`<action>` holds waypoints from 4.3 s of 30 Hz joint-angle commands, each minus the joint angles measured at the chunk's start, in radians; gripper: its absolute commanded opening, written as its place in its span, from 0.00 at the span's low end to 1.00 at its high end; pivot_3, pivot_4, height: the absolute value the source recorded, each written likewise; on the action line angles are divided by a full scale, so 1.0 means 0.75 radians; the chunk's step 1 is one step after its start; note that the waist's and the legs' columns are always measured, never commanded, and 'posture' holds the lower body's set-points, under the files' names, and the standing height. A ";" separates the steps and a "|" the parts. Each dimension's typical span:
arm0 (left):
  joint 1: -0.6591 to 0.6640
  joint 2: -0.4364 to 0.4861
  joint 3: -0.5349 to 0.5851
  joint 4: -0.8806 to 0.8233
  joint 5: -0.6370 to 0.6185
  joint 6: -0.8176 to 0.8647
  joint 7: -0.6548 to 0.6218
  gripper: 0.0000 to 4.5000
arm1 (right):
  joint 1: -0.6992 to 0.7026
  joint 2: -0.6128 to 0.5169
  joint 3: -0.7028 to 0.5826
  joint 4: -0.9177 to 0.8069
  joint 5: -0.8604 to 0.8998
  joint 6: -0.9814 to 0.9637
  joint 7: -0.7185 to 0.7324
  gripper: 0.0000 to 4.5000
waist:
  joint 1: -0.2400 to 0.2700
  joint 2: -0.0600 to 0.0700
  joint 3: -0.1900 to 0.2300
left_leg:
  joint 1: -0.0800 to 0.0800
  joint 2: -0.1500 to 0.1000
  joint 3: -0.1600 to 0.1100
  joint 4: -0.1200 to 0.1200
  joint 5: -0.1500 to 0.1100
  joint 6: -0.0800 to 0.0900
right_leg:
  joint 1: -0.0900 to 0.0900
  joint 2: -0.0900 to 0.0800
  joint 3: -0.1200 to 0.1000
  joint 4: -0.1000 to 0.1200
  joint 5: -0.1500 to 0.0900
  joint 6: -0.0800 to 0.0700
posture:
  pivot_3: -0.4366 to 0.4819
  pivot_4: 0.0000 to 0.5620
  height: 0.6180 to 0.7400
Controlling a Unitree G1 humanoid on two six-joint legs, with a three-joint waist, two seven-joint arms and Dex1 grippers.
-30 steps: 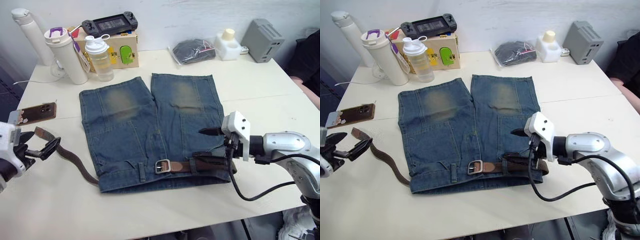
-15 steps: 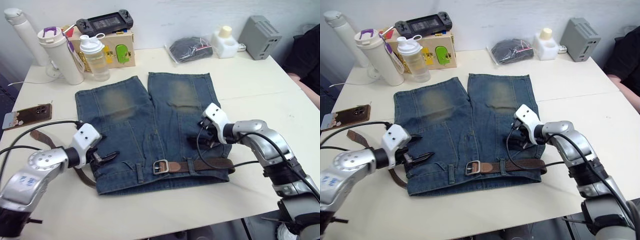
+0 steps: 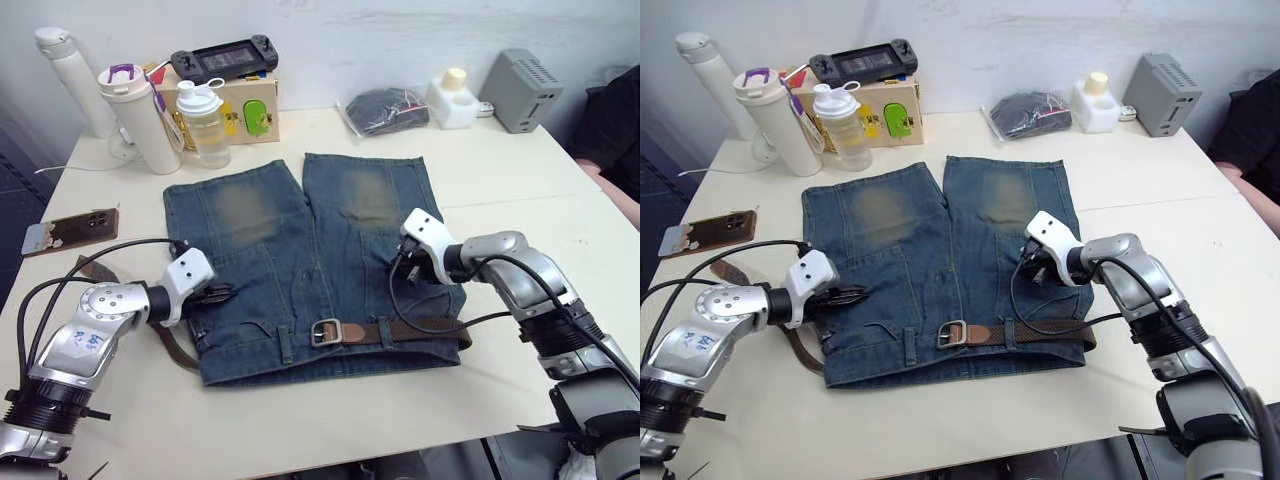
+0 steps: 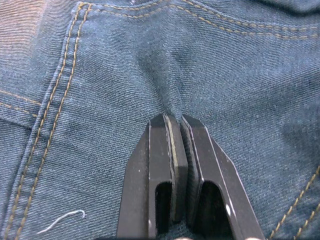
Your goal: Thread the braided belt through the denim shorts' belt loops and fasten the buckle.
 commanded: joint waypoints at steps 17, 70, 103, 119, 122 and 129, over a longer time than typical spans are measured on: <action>-0.473 -0.292 -0.185 0.755 0.514 -0.510 0.182 0.00 | -0.093 0.139 -0.082 0.366 -0.244 -0.101 -0.375 0.01 | 0.034 0.006 -0.008 | -0.005 -0.015 -0.008 0.003 0.010 0.013 | -0.003 -0.020 -0.003 0.008 0.003 0.004 | 0.48 0.27 0.56; -0.059 -0.835 0.900 -0.543 0.324 1.189 1.089 1.00 | 0.344 -0.039 -0.417 -0.867 0.626 0.081 0.059 0.99 | 0.030 -0.011 0.035 | -0.033 -0.008 -0.016 0.000 0.013 0.007 | -0.024 -0.002 -0.001 0.001 0.005 0.008 | 0.48 0.27 0.56; 0.319 -0.235 0.552 -0.746 0.138 0.195 0.382 0.42 | 0.389 -0.157 -0.310 -0.915 0.388 -0.141 -0.045 1.00 | 0.024 -0.006 0.040 | -0.030 -0.003 -0.010 -0.001 0.010 0.002 | -0.026 -0.001 0.000 -0.002 0.002 0.002 | 0.48 0.27 0.56; -0.026 -0.528 0.633 -0.616 0.206 0.943 0.961 0.99 | 0.459 -0.116 -0.309 -0.940 0.370 -0.115 -0.090 1.00 | 0.025 -0.009 0.042 | -0.032 -0.002 -0.011 -0.001 0.011 0.004 | -0.026 0.002 -0.001 0.002 0.003 0.004 | 0.48 0.27 0.56; -0.031 -0.543 0.661 -0.565 0.213 0.971 1.004 0.99 | 0.465 -0.120 -0.311 -0.942 0.371 -0.106 -0.095 1.00 | 0.026 -0.009 0.042 | -0.032 -0.002 -0.011 -0.001 0.011 0.004 | -0.026 0.002 -0.001 0.002 0.003 0.004 | 0.48 0.27 0.56; -0.049 -0.681 0.752 -0.508 0.127 1.088 1.031 0.99 | 0.467 -0.115 -0.318 -0.959 0.385 -0.067 -0.109 1.00 | 0.030 -0.011 0.043 | -0.033 -0.002 -0.011 0.000 0.011 0.003 | -0.026 0.002 -0.001 0.001 0.003 0.004 | 0.48 0.27 0.56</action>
